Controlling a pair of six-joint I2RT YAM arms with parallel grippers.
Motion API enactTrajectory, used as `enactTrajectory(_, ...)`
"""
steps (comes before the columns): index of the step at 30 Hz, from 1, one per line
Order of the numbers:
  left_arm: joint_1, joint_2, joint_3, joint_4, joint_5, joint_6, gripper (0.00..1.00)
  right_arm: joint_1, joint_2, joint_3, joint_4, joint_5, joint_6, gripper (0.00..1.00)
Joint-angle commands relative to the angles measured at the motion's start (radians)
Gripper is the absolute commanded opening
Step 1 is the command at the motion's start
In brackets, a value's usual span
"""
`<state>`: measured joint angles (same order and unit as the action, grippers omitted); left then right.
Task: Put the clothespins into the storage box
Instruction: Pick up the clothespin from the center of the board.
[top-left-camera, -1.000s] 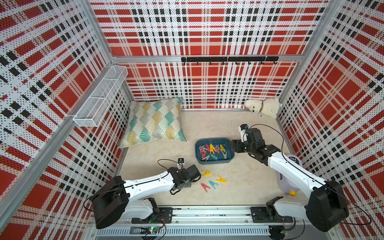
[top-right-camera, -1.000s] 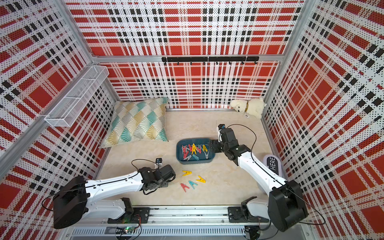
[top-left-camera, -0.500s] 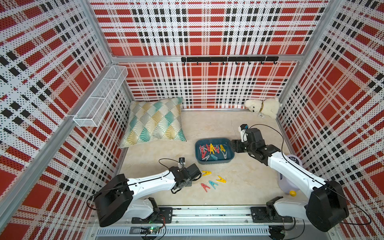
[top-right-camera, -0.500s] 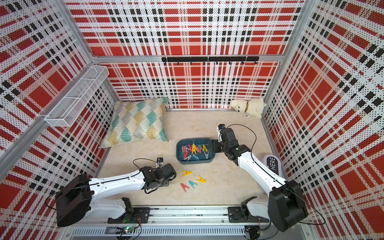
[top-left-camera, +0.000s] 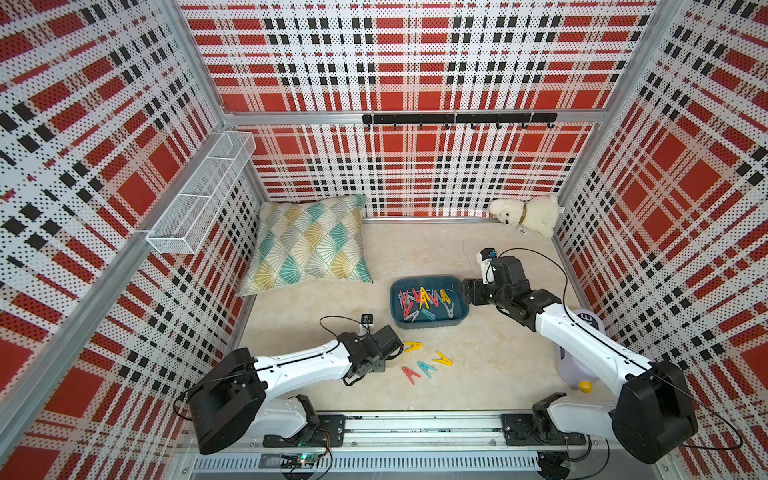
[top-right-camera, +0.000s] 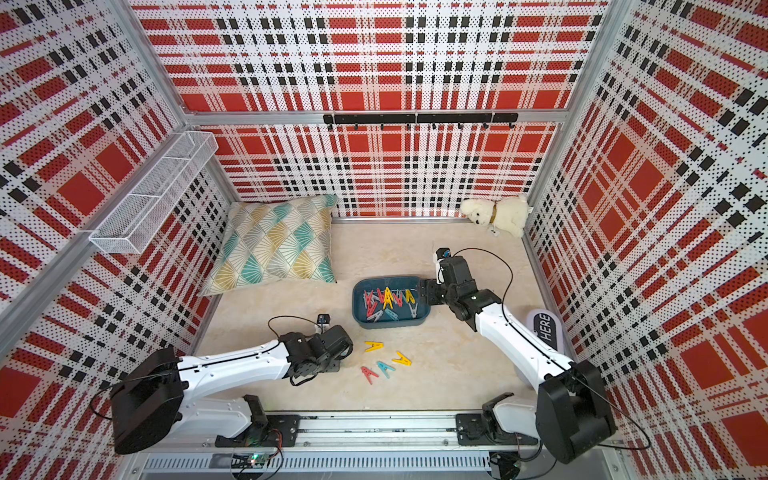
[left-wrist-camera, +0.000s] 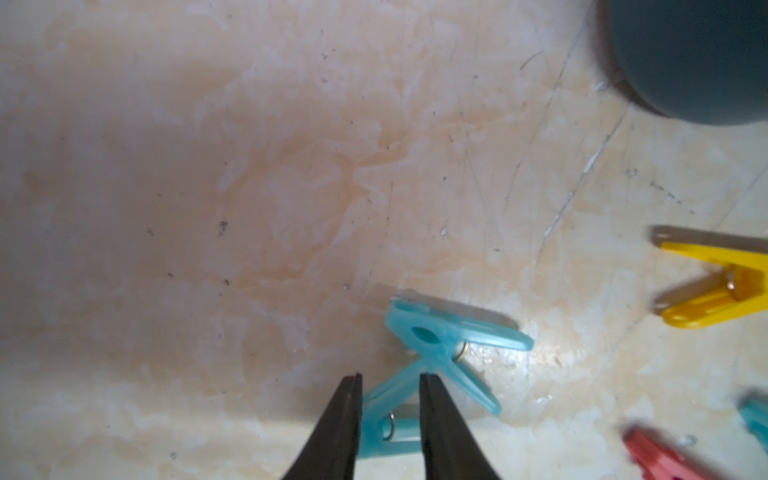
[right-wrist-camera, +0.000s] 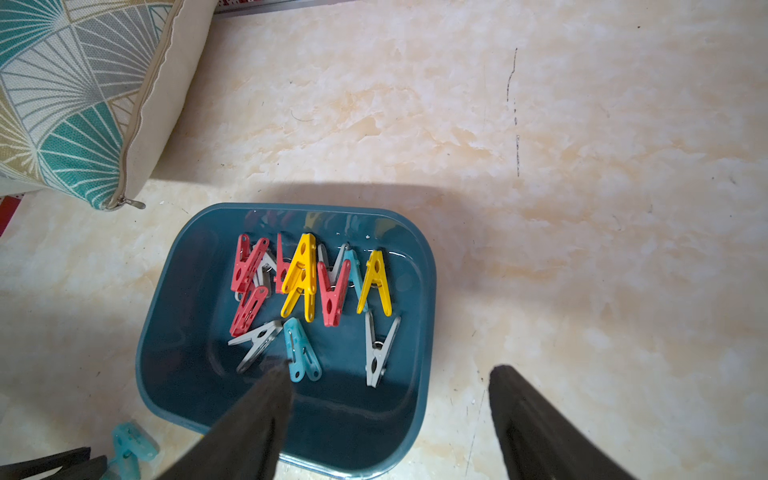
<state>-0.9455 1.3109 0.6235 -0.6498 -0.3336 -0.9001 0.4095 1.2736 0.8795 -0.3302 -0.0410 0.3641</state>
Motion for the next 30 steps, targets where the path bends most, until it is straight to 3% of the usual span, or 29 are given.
enactTrajectory(1,-0.013,-0.002,0.012,0.012,0.007,0.005,0.31,0.005,-0.011,-0.014,0.021,0.001,0.004,0.82)
enactTrajectory(30,-0.001,0.052,0.011,0.008,0.001,0.016,0.30,0.008,-0.012,-0.017,0.025,-0.002,0.002,0.82)
